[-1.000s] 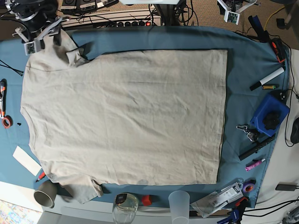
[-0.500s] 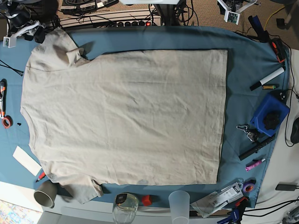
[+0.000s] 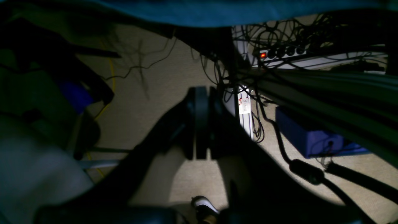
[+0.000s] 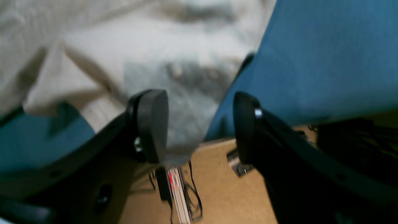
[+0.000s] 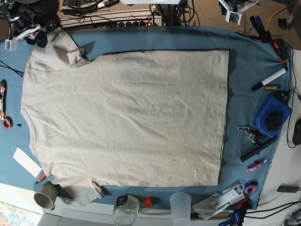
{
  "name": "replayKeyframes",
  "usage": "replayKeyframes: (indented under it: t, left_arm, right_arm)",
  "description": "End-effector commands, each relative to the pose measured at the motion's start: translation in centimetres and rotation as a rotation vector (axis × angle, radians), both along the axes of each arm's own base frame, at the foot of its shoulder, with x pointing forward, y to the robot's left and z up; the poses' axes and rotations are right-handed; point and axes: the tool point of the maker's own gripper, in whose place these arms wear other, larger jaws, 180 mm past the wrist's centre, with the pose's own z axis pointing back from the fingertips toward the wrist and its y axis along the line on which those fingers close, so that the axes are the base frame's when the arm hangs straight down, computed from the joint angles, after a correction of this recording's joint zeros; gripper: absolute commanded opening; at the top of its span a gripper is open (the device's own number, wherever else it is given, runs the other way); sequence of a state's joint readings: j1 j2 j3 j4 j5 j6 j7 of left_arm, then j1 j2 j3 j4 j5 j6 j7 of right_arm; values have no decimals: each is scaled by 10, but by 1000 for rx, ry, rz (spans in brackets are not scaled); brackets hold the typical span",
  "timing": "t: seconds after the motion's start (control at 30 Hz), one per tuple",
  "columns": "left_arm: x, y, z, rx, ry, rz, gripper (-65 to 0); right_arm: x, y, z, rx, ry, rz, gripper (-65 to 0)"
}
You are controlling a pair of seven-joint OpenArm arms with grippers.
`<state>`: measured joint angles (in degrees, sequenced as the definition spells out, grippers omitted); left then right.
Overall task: Fold the T-shirt properly
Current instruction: 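Lower both grippers and pinch the shirt's collar-side edge at each shoulder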
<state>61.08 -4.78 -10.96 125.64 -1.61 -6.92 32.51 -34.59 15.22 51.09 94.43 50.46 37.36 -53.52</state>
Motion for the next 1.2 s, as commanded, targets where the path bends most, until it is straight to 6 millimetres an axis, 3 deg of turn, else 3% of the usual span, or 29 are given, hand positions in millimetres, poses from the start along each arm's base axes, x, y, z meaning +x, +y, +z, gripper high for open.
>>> replayKeyframes:
  t: [0.0, 0.2, 0.43, 0.6, 0.73, 1.0, 1.03, 1.1, 1.17]
  left_arm:
    - [1, 0, 6, 0, -19, -1, -650]
    - [1, 0, 6, 0, -19, -1, -650]
    - [5, 0, 11, 1, -34, -3, -650]
    - [15, -2, 23, 2, -75, -8, -650]
    - [25, -3, 35, 2, -116, -13, -650]
    - [38, -5, 50, 2, -175, -17, -650]
    - [40, -5, 50, 1, -183, -17, -640]
    - [44, -5, 51, 1, -195, -16, -515]
    - [55, -7, 57, -12, -249, -9, -454]
  right_arm:
    - [5, -6, 12, -26, -37, 3, -324]
    - [8, -3, 5, -8, -27, 7, -324]
    - [0, 8, -47, 159, 45, -53, -324]
    - [-2, 28, -48, 263, 58, -3, -324]
    - [-15, 45, -49, 359, 95, 16, -324]
    - [-31, 49, -51, 383, 106, -10, -324]
    - [-31, 48, -51, 383, 103, -11, -324]
    - [-30, 48, -51, 381, 101, -12, -324]
    - [-31, 48, -51, 381, 102, -12, -324]
